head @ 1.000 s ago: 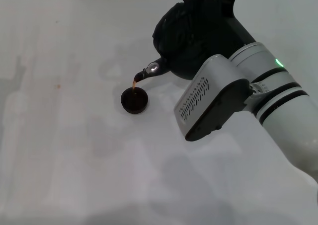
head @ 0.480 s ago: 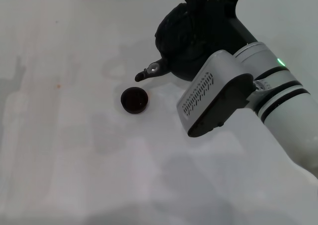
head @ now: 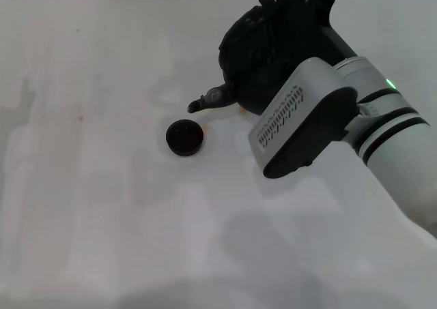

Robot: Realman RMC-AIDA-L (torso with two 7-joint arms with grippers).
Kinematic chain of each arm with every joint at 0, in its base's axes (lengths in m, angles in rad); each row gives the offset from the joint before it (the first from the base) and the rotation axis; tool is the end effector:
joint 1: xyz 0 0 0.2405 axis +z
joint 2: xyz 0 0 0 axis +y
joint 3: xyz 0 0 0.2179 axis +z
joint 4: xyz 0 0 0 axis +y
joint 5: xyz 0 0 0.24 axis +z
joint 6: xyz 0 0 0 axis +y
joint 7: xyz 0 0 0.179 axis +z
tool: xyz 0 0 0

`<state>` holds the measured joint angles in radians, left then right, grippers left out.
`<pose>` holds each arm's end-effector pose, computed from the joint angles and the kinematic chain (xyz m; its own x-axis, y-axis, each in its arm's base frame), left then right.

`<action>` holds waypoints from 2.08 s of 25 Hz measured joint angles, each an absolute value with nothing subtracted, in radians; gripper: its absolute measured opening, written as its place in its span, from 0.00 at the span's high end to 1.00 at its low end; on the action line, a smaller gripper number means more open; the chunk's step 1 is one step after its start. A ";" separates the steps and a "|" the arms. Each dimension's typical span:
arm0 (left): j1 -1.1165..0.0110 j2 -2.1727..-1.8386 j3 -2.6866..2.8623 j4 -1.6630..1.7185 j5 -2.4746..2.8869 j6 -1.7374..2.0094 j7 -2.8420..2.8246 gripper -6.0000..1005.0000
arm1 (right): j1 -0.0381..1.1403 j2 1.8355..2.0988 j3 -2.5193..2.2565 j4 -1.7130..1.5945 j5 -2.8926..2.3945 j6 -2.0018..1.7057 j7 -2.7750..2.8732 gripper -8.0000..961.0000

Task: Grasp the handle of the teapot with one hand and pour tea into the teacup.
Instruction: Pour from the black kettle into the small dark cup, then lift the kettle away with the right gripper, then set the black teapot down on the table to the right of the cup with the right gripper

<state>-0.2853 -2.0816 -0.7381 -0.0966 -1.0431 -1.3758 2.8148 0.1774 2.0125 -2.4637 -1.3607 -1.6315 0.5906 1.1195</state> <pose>-0.3590 0.3026 0.0196 0.5780 -0.1146 0.8080 0.8138 0.0068 -0.5812 0.1061 0.3408 -0.0969 0.9544 0.2327 0.1872 0.2494 -0.2763 -0.9281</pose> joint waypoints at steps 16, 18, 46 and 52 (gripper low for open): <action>-0.286 -2.082 -0.736 -0.097 -1.043 -1.376 2.815 0.14 | 0.132 2.013 -2.287 -1.409 -1.388 0.471 1.178 0.85; -0.287 -2.082 -0.737 -0.097 -1.043 -1.376 2.815 0.14 | 0.120 2.012 -2.260 -1.416 -1.358 0.455 1.182 0.85; -0.297 -2.081 -0.744 -0.098 -1.043 -1.376 2.815 0.14 | -0.030 2.013 -2.104 -1.436 -1.304 0.254 1.273 0.82; -0.298 -2.080 -0.744 -0.098 -1.043 -1.376 2.815 0.14 | -0.028 2.012 -2.104 -1.421 -1.304 0.248 1.274 0.81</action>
<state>-0.2976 -2.0802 -0.7440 -0.0981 -1.0431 -1.3756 2.8148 -0.0282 2.0124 -2.1041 -1.4205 -1.3041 0.2481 1.2745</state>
